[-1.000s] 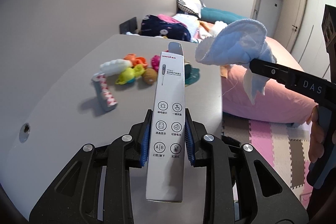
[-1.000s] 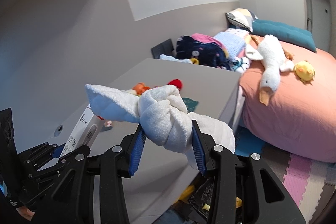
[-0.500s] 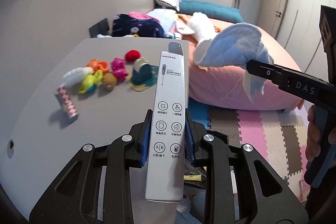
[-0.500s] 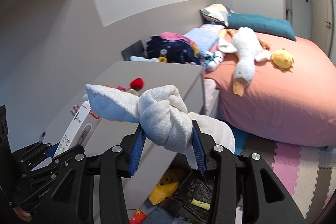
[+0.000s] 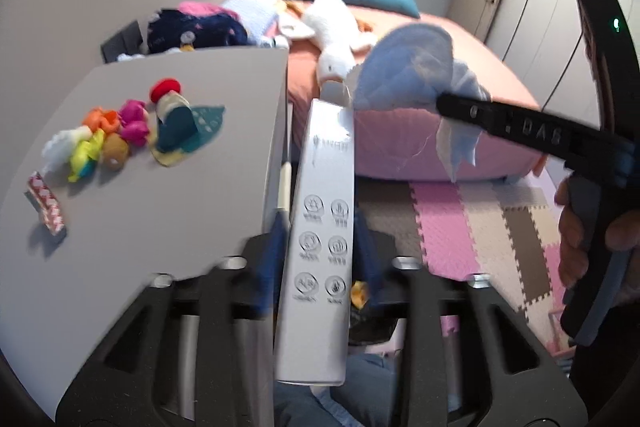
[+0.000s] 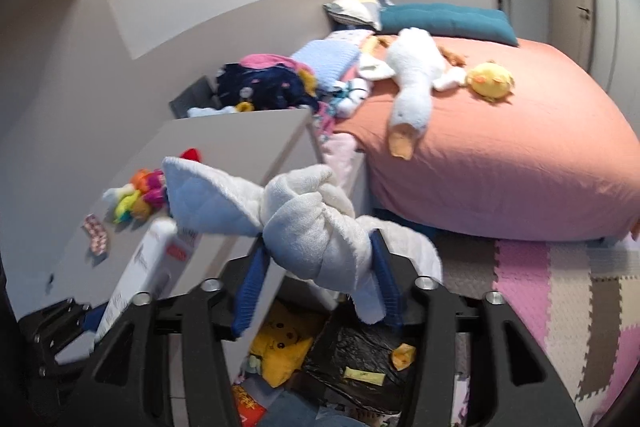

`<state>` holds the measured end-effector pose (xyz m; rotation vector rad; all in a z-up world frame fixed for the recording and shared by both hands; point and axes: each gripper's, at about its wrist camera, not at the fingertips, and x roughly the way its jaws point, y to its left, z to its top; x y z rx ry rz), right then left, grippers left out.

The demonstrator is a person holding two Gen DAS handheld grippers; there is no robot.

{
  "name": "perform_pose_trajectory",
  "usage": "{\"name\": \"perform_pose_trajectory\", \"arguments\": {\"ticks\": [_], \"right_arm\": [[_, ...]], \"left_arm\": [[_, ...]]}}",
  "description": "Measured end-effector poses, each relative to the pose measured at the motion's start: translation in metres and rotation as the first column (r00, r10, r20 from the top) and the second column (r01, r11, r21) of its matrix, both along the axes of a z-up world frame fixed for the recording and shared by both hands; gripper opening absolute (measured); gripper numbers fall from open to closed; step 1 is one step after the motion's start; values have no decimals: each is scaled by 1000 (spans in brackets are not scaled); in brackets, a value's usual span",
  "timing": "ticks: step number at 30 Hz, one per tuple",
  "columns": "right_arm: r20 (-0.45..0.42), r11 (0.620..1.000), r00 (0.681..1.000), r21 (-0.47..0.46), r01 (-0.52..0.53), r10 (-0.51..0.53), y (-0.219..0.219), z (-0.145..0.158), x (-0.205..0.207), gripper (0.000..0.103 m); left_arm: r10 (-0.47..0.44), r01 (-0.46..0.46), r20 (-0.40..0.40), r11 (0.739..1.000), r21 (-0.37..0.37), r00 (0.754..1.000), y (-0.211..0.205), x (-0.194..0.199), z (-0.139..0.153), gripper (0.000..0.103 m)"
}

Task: Collect trash
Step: 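Carry the box and towel to the trash bin and release both, then grasp the grey tape roll with the left gripper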

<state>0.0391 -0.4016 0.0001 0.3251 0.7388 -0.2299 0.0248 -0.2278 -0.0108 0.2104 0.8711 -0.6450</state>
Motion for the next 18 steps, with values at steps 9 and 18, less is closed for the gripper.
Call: {"name": "perform_pose_trajectory", "arguments": {"ticks": [9,18], "right_arm": [[2,998,998,3,61,-61,-15,-9,-4,69],[-5,1000,1000,10,10,-10,4,-12,4,69]], "left_arm": [[51,-51,37,999,3,998,3,3,-3,95],[99,-100,59,995,10,993,23,6,-5,95]]}}
